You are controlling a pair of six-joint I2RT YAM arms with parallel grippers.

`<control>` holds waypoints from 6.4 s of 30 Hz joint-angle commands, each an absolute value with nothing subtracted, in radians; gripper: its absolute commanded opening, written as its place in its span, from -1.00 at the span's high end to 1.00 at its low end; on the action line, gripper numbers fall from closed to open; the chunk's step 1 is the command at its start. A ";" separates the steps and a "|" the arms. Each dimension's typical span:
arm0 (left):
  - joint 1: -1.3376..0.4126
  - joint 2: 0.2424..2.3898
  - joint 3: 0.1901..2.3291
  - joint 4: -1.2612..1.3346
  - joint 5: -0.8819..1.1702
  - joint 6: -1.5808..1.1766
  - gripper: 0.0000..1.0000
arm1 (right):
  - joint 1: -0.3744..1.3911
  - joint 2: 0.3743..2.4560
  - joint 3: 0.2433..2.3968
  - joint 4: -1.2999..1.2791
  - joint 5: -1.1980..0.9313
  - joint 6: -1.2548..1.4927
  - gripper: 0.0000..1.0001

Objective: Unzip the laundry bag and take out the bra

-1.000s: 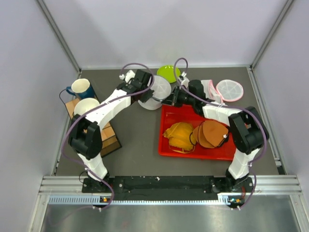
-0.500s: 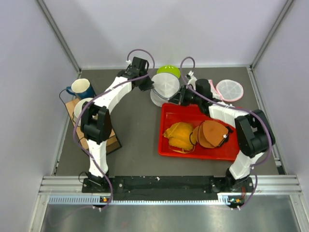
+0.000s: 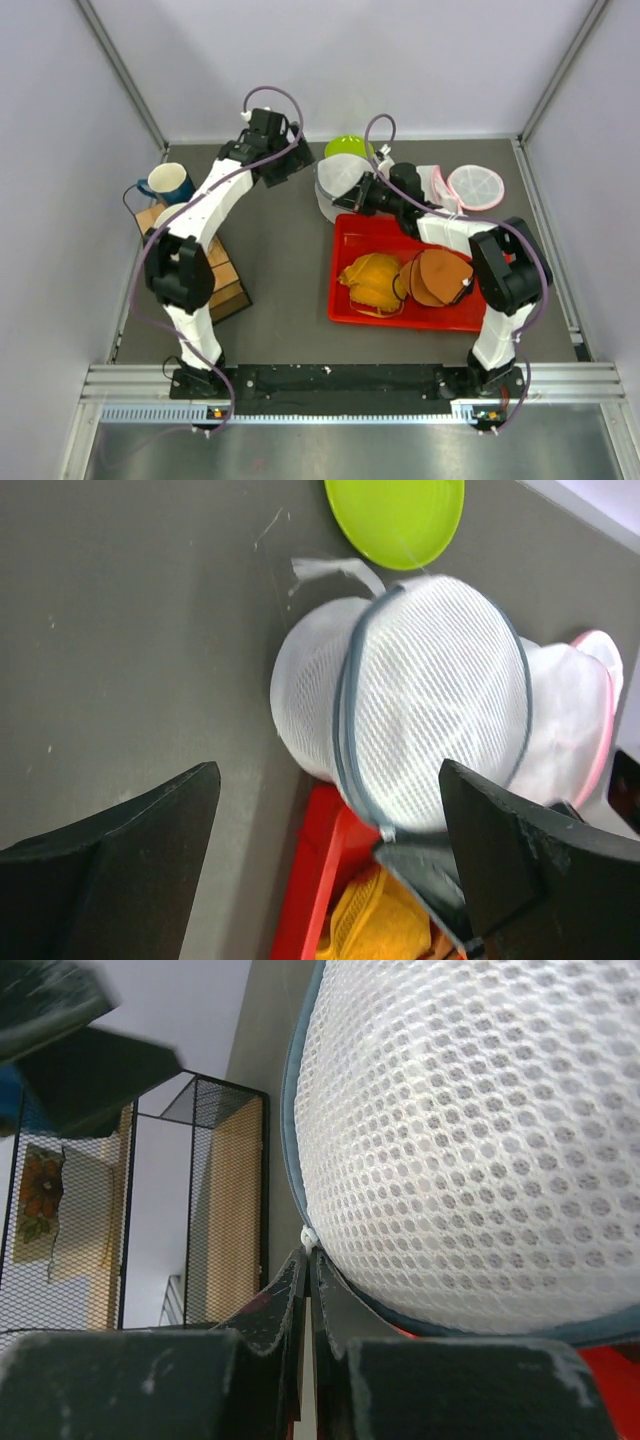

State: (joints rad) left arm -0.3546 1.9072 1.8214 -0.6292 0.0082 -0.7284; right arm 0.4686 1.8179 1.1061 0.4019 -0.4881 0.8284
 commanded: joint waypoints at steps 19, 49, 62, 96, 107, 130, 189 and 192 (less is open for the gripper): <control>-0.380 1.950 1.669 -0.405 0.164 -0.920 0.48 | 0.479 1.752 1.112 0.388 -0.500 0.784 1.00; -0.282 1.749 1.626 -0.522 0.146 -0.808 -0.73 | 0.462 1.764 1.157 0.390 -0.528 0.804 1.00; -0.374 1.796 1.531 -0.408 0.189 -0.974 -0.51 | 0.469 1.746 1.160 0.344 -0.523 0.769 1.00; -0.325 1.721 1.682 -0.572 0.150 -0.725 -0.91 | 0.440 1.716 1.143 0.348 -0.537 0.752 1.00; -0.400 1.873 1.641 -0.422 0.241 -0.841 -0.61 | 0.440 1.717 1.147 0.322 -0.538 0.733 1.00; -0.284 1.973 1.775 -0.488 0.368 -0.755 1.00 | 0.272 1.658 1.019 0.235 -0.535 0.578 1.00; -0.293 1.832 1.565 -0.407 0.420 -0.696 1.00 | 0.372 1.603 1.312 -0.141 -0.200 0.256 -0.98; -0.305 1.803 1.537 -0.394 0.388 -0.698 1.00 | 0.409 1.601 1.312 -0.146 -0.184 0.247 -0.98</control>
